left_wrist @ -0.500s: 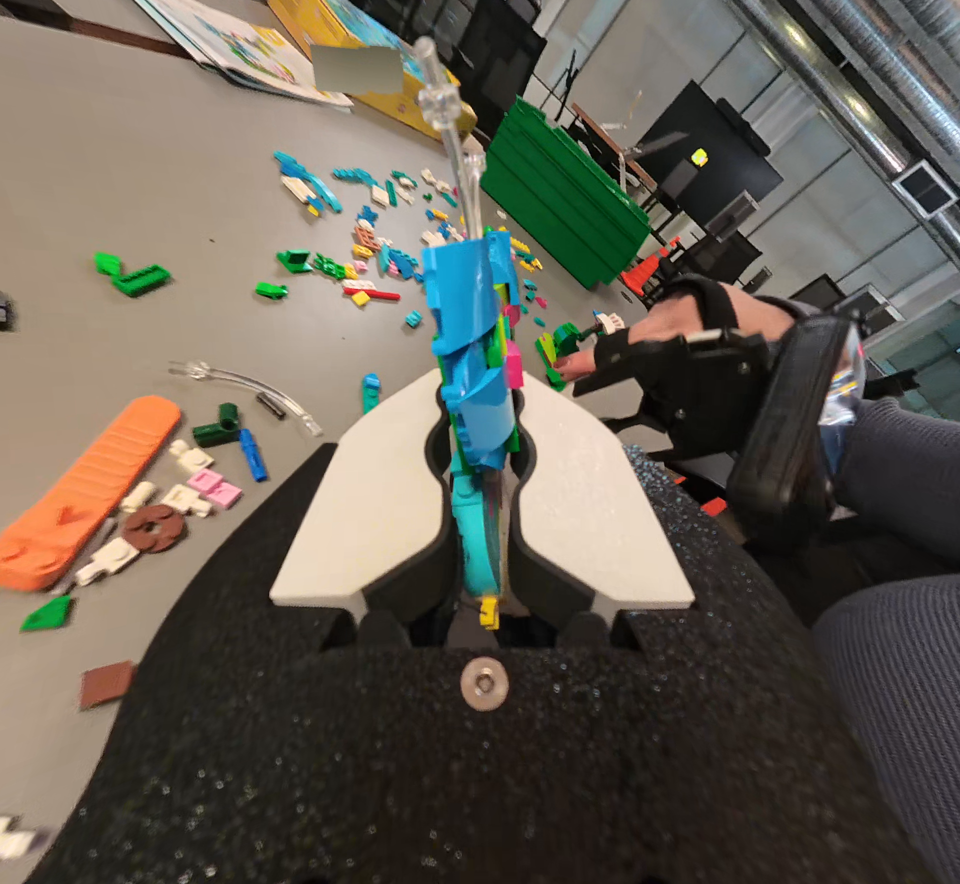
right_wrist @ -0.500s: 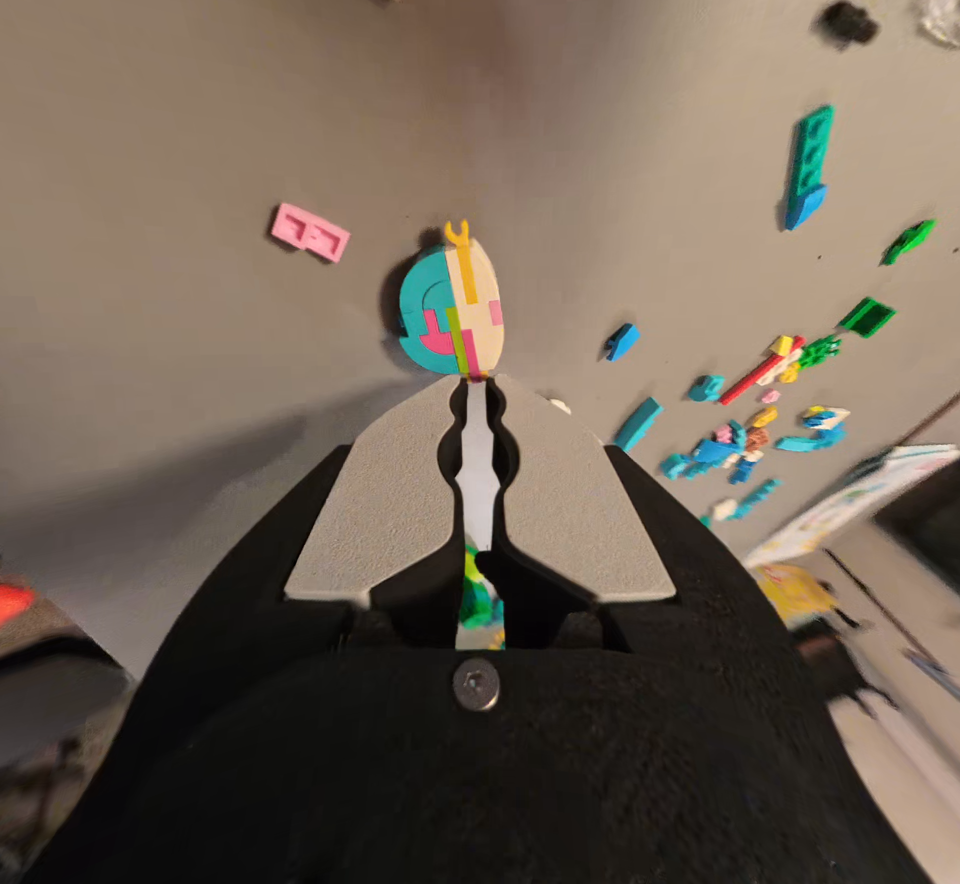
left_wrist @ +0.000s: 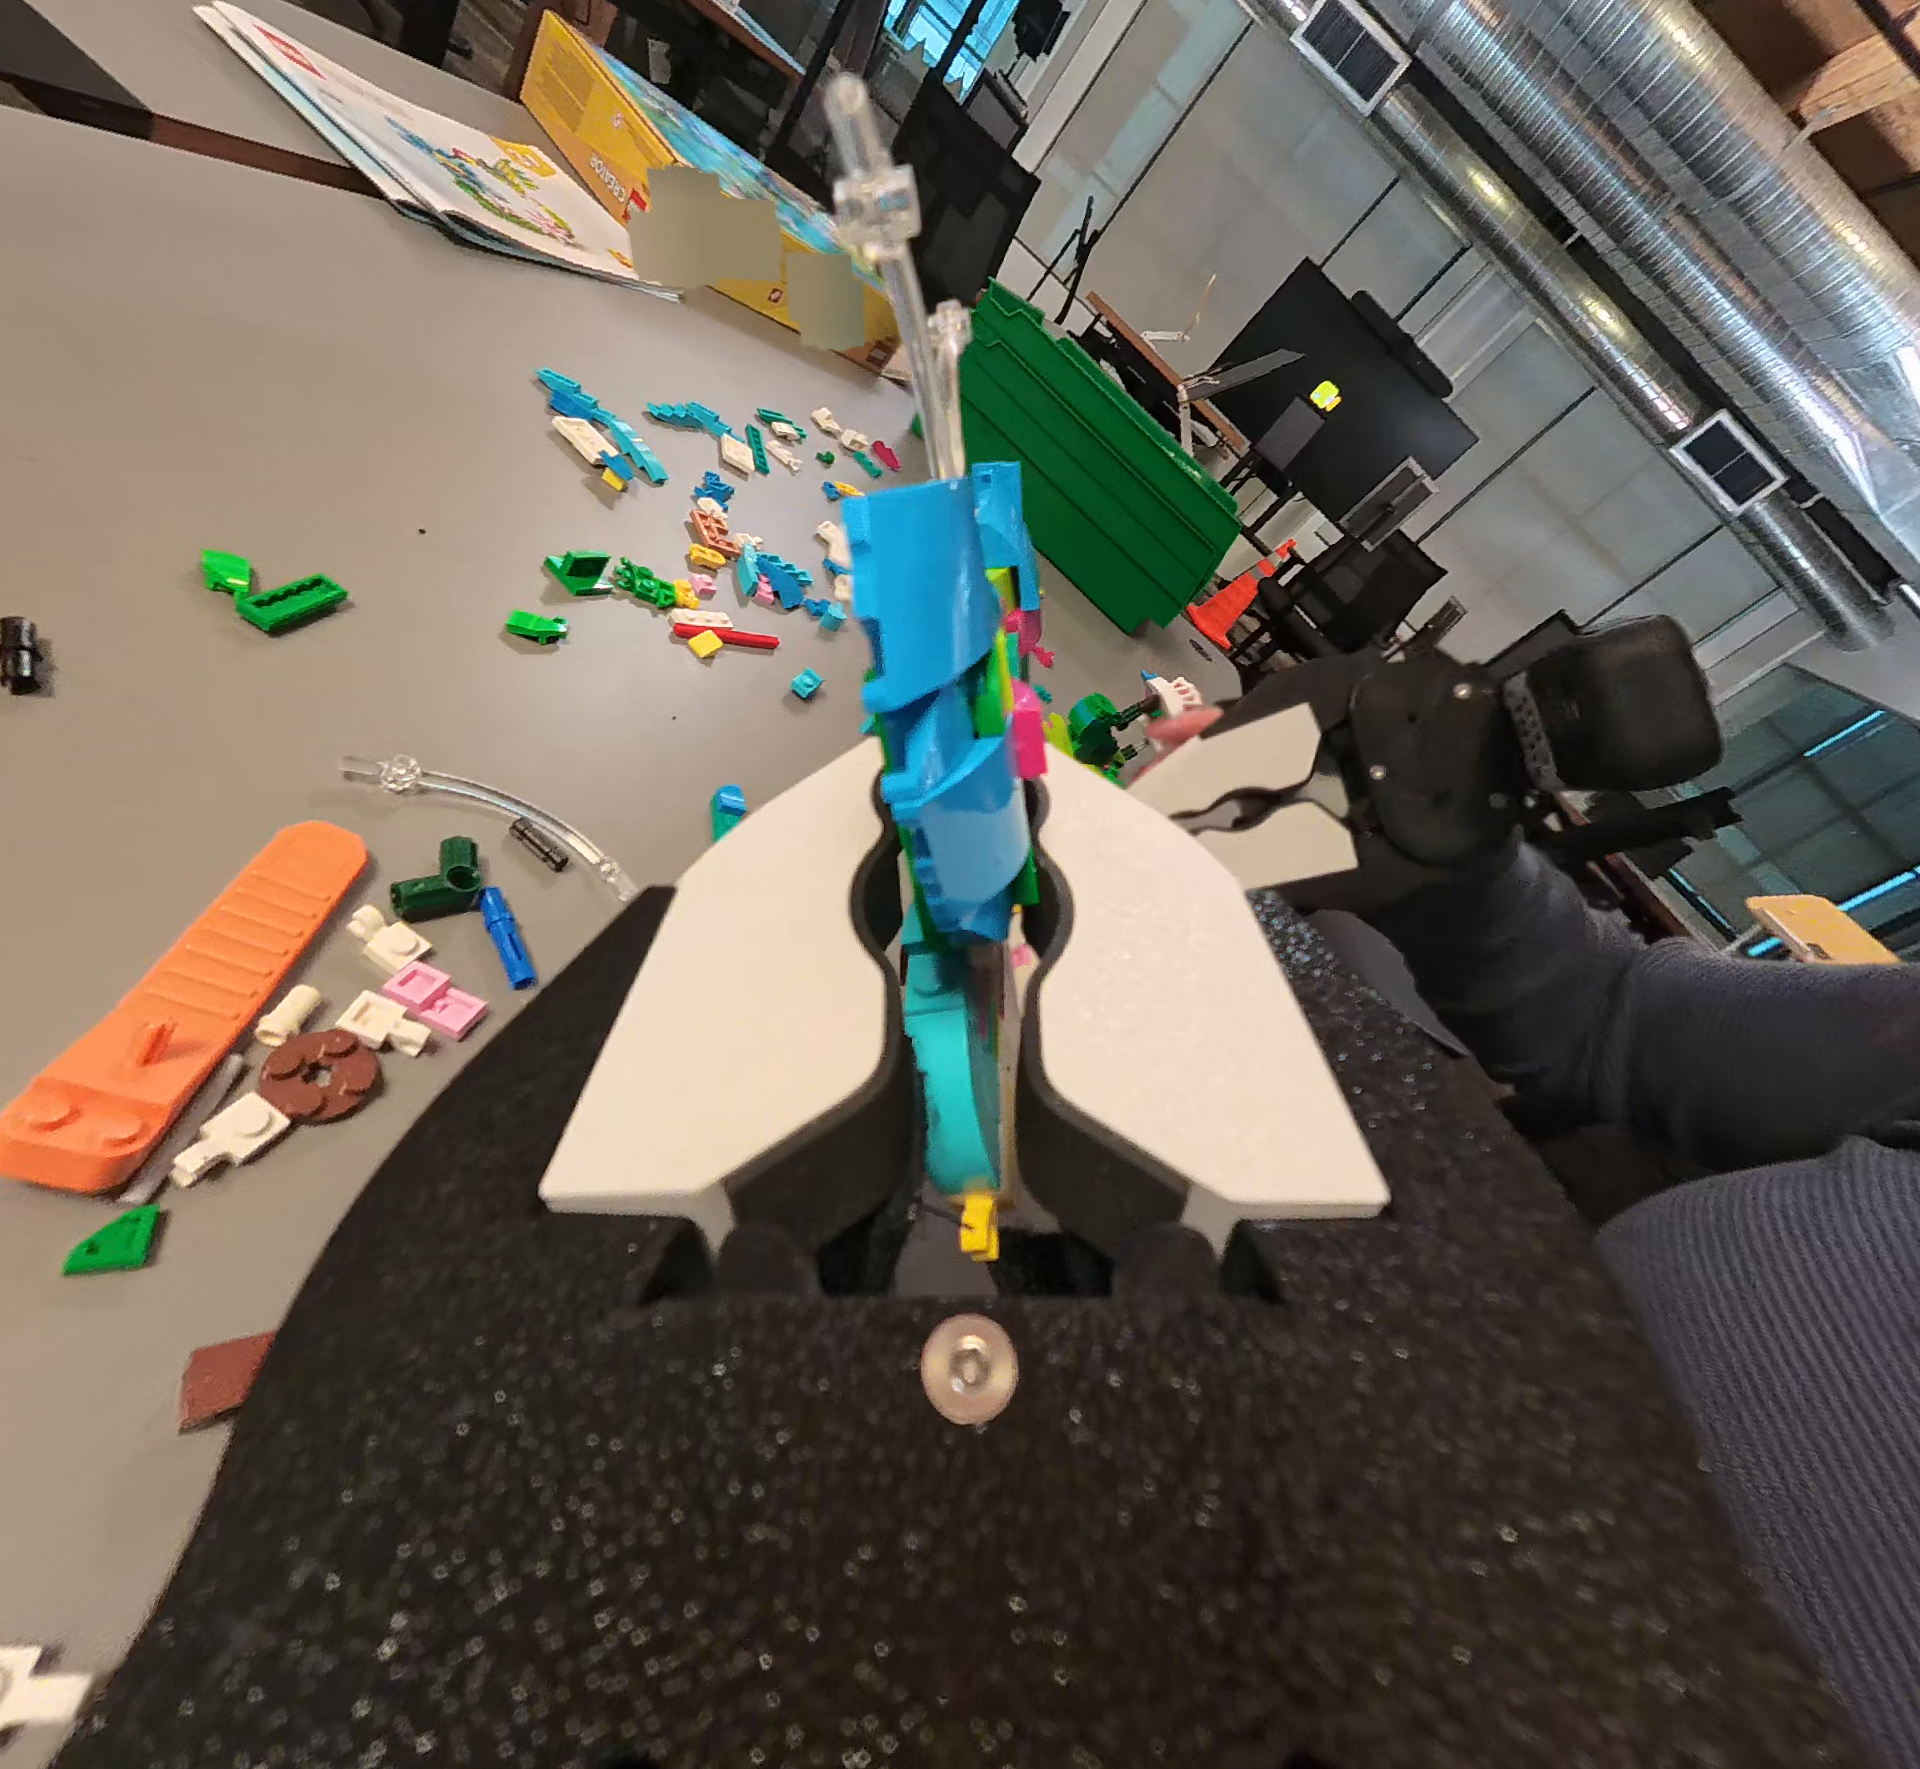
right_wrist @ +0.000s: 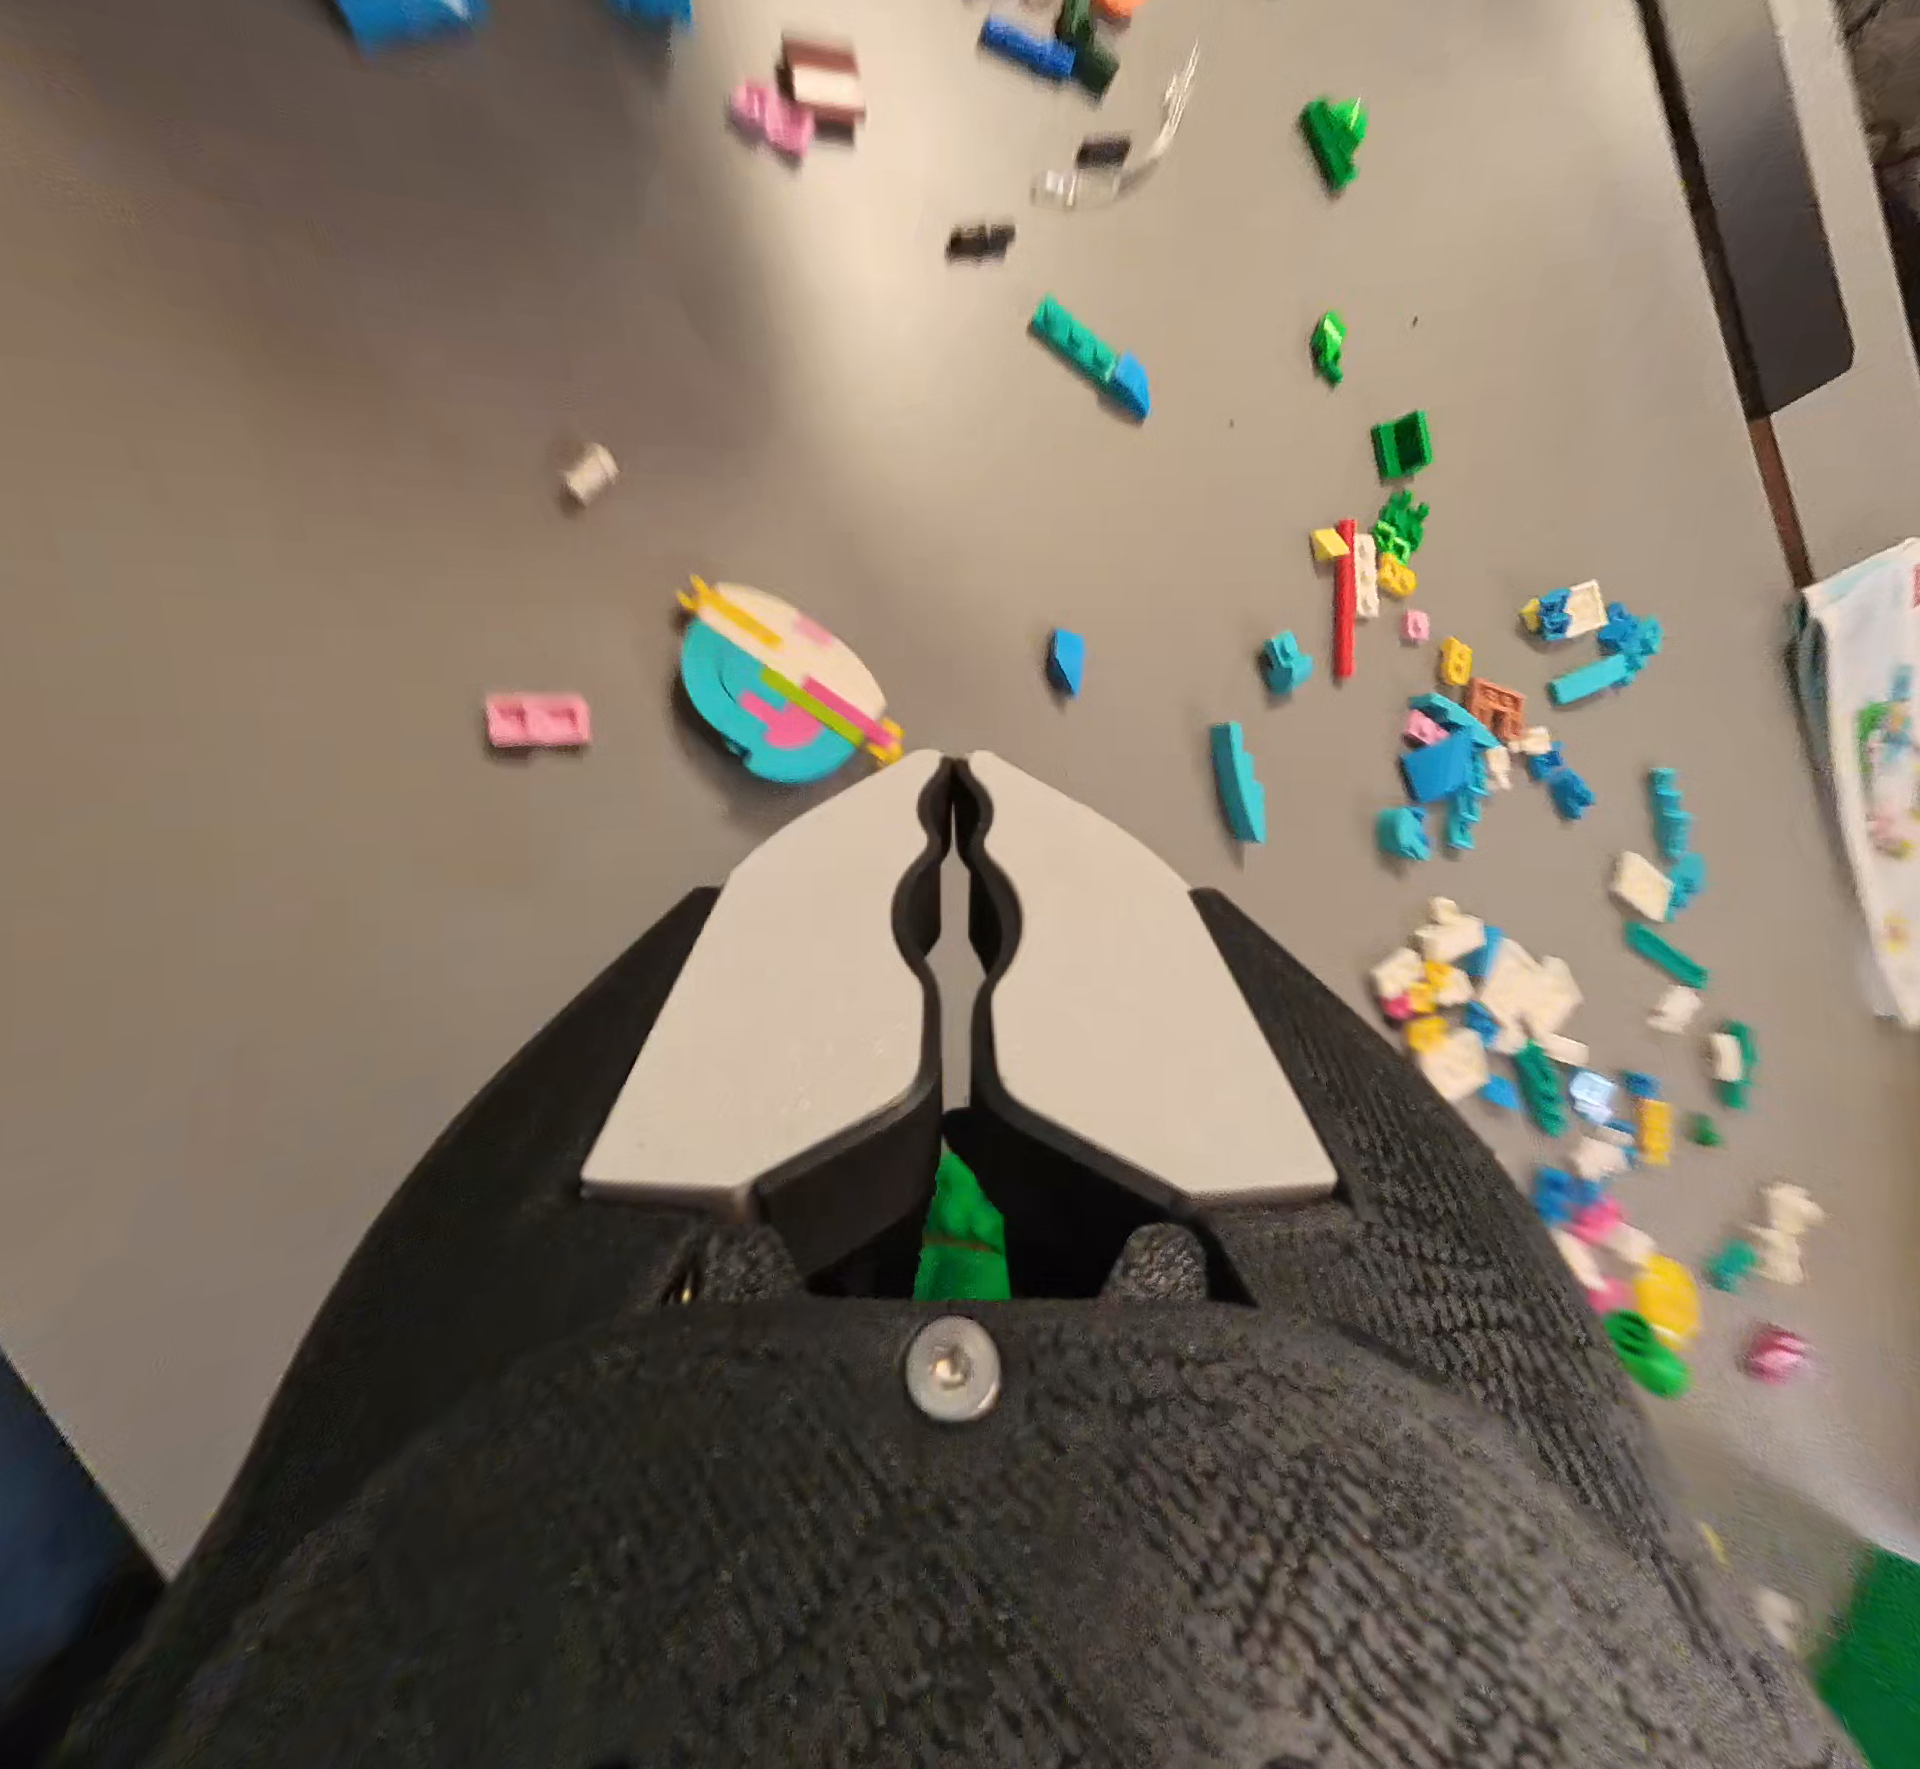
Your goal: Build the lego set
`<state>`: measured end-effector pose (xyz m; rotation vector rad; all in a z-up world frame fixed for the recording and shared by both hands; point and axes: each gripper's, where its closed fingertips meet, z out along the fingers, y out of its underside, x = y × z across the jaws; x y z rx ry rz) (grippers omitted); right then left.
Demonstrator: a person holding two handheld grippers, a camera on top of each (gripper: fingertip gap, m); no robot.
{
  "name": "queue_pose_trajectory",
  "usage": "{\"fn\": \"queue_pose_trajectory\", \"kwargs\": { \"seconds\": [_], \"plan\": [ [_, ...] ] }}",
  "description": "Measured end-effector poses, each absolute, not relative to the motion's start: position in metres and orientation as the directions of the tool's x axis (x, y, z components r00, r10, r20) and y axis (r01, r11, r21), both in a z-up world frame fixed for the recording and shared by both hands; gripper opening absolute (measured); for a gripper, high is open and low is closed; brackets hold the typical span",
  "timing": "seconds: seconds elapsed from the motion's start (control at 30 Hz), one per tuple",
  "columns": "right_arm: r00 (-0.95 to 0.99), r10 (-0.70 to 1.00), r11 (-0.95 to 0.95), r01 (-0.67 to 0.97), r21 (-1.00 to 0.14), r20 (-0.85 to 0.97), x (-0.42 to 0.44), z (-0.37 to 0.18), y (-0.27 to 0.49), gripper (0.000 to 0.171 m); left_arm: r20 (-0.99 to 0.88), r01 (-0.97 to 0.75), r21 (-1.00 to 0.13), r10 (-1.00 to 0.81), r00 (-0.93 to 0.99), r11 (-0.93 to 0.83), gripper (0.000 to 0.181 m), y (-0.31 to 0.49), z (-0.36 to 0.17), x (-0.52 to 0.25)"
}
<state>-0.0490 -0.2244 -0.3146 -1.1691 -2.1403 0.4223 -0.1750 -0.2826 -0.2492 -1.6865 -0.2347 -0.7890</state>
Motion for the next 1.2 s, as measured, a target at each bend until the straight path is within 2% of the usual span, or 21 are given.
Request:
{"fn": "queue_pose_trajectory", "kwargs": {
  "seconds": [0.03, 0.1, 0.17, 0.47, 0.57, 0.63, 0.7, 0.9, 0.97, 1.03, 1.1, 1.2],
  "plan": [
    [-0.368, 0.848, 0.530, 0.607, -0.592, 0.382, -0.052, -0.317, -0.229, 0.000, 0.612, 0.548, -0.788, -0.259, 0.747, -0.281, 0.019, -0.282, -0.249, -0.174],
    [-0.343, 0.855, 0.519, 0.586, -0.623, 0.389, -0.058, -0.322, -0.235, 0.000, 0.612, 0.545, -0.788, -0.259, 0.748, -0.286, 0.019, -0.282, -0.250, -0.173],
    [-0.355, 0.848, 0.529, 0.611, -0.589, 0.393, -0.057, -0.334, -0.236, 0.000, 0.610, 0.543, -0.789, -0.261, 0.748, -0.286, 0.019, -0.282, -0.250, -0.173],
    [-0.368, 0.888, 0.453, 0.608, -0.652, 0.274, -0.055, -0.339, -0.248, 0.000, 0.616, 0.538, -0.784, -0.285, 0.734, -0.310, 0.019, -0.279, -0.254, -0.165],
    [-0.278, 0.943, 0.324, 0.637, -0.700, 0.183, -0.049, -0.335, -0.240, 0.000, 0.609, 0.529, -0.790, -0.305, 0.732, -0.310, 0.019, -0.278, -0.253, -0.160],
    [-0.198, 0.980, 0.162, 0.676, -0.719, 0.034, -0.039, -0.330, -0.240, 0.012, 0.607, 0.526, -0.792, -0.305, 0.734, -0.312, 0.019, -0.278, -0.254, -0.160],
    [-0.155, 0.986, 0.067, 0.727, -0.683, -0.068, -0.027, -0.333, -0.246, 0.026, 0.615, 0.534, -0.787, -0.311, 0.725, -0.310, 0.019, -0.278, -0.253, -0.160],
    [-0.151, 0.987, 0.076, 0.758, -0.648, -0.061, -0.030, -0.344, -0.253, 0.026, 0.643, 0.569, -0.766, -0.362, 0.675, -0.300, 0.019, -0.279, -0.248, -0.158],
    [-0.145, 0.989, 0.109, 0.724, -0.682, 0.004, -0.043, -0.340, -0.241, 0.031, 0.651, 0.579, -0.758, -0.387, 0.653, -0.298, 0.019, -0.280, -0.245, -0.156],
    [-0.130, 0.989, 0.135, 0.609, -0.781, 0.070, -0.063, -0.316, -0.231, 0.035, 0.651, 0.582, -0.757, -0.432, 0.624, -0.298, 0.019, -0.281, -0.241, -0.152],
    [-0.192, 0.981, 0.047, 0.408, -0.912, -0.036, -0.083, -0.277, -0.246, 0.046, 0.644, 0.583, -0.758, -0.477, 0.599, -0.292, 0.019, -0.283, -0.237, -0.148],
    [-0.332, 0.908, -0.183, 0.233, -0.955, -0.255, -0.100, -0.233, -0.266, 0.049, 0.627, 0.571, -0.769, -0.514, 0.585, -0.287, 0.019, -0.285, -0.233, -0.143]
  ]
}}
